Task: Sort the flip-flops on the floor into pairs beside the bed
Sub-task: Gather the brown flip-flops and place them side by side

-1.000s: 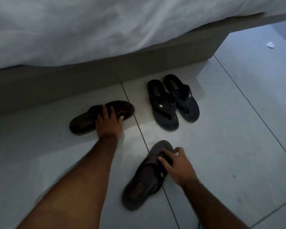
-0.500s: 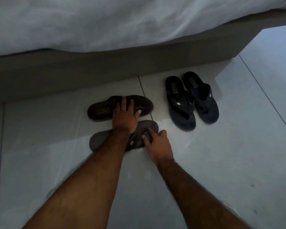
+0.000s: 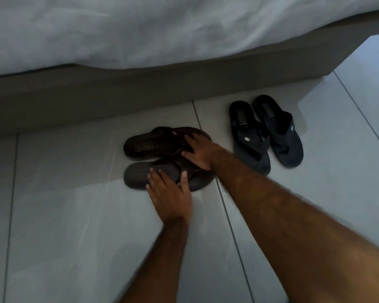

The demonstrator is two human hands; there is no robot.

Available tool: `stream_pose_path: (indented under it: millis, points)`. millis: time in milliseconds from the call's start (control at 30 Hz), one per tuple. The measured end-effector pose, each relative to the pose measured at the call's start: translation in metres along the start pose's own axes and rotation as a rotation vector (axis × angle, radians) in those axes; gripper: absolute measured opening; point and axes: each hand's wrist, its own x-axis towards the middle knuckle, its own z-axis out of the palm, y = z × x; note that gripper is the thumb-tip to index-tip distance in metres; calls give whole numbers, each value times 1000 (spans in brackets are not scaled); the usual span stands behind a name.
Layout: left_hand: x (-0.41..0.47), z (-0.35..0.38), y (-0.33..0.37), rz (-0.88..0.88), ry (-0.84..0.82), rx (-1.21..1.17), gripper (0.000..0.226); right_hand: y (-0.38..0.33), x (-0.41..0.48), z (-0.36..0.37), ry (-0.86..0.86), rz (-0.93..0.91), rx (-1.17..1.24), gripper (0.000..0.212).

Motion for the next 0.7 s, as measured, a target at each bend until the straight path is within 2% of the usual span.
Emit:
stream_pose_path:
  millis: [100,200,333,500,700]
  points:
    - [37,-12,-6,63,-24,90,80,0,-6,14,72,26,78,76]
    - [72,-26,-13,163,-76,140,76,-7,-9,20,145,21,51,78]
    - [108,-43,-11,196,-168,236,73,-11,-9,23,183,-6,36,71]
    - [128,-55,-12,193,-275,228,67,-13,-17,34,277,-194,-43,53]
    - [141,-55,-25,289,-283,265,65,-19,-19,49,236,-172,116,82]
